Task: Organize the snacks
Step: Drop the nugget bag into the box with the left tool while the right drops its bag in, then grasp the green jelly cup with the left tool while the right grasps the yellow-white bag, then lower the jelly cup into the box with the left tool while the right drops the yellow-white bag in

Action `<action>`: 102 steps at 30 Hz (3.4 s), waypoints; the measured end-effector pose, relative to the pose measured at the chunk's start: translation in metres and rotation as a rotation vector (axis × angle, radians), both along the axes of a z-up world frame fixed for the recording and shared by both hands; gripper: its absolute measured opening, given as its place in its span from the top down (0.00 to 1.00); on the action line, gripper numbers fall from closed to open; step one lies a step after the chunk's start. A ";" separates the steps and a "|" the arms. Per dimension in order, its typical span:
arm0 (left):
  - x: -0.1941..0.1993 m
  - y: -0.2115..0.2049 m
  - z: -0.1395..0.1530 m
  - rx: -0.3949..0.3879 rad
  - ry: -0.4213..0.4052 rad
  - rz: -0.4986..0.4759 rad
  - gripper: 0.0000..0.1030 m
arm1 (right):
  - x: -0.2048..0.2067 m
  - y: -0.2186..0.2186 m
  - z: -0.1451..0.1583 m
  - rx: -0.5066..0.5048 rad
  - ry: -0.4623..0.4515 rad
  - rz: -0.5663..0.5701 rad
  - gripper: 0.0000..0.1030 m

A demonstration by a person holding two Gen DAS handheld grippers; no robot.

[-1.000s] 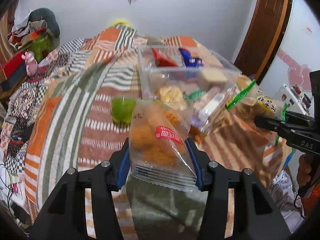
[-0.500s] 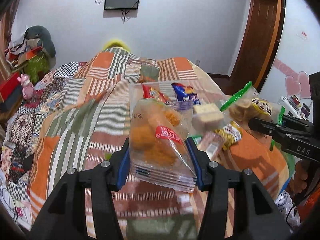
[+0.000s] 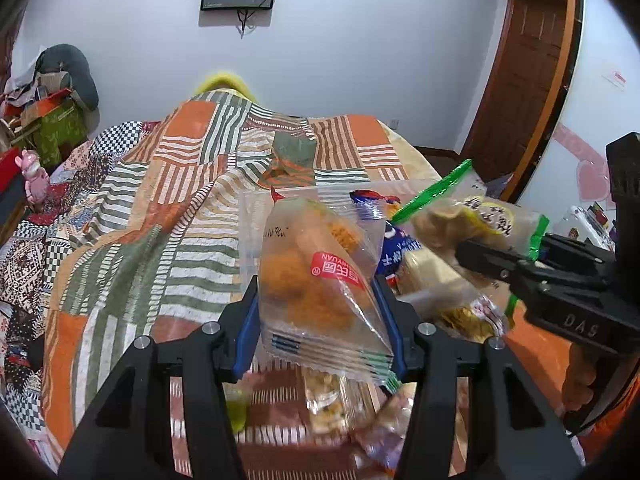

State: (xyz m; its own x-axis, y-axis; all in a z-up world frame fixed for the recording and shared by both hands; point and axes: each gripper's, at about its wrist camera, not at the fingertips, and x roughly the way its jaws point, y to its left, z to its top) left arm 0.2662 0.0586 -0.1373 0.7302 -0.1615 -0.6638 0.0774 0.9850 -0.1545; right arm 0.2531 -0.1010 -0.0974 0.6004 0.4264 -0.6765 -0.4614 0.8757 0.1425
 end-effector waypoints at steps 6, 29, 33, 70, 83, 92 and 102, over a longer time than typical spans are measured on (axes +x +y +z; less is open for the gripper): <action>0.026 -0.001 -0.008 -0.009 0.008 -0.009 0.50 | 0.019 0.015 -0.010 -0.030 0.023 0.025 0.64; 0.007 0.006 0.007 0.047 -0.016 -0.014 0.36 | 0.009 -0.002 0.006 -0.082 -0.012 0.009 0.34; -0.005 0.021 0.010 0.069 -0.017 0.015 0.30 | -0.006 -0.014 0.017 -0.090 -0.063 -0.007 0.28; -0.022 0.060 -0.106 0.041 0.240 0.088 0.53 | -0.019 -0.059 -0.073 -0.174 0.197 -0.051 0.49; -0.044 0.063 -0.071 0.043 0.167 0.110 0.56 | -0.027 -0.069 -0.059 -0.154 0.159 -0.062 0.78; -0.057 0.053 -0.021 0.043 0.062 0.096 0.56 | -0.039 -0.085 -0.034 -0.112 0.114 -0.075 0.80; -0.043 0.022 0.018 0.028 -0.033 0.039 0.56 | -0.037 -0.086 0.007 -0.054 -0.010 -0.084 0.81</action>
State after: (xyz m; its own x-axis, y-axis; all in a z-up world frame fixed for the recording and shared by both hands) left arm 0.2230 0.0810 -0.1192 0.7573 -0.1136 -0.6431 0.0431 0.9913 -0.1244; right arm 0.2166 -0.1866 -0.0900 0.6393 0.3375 -0.6910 -0.3876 0.9175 0.0895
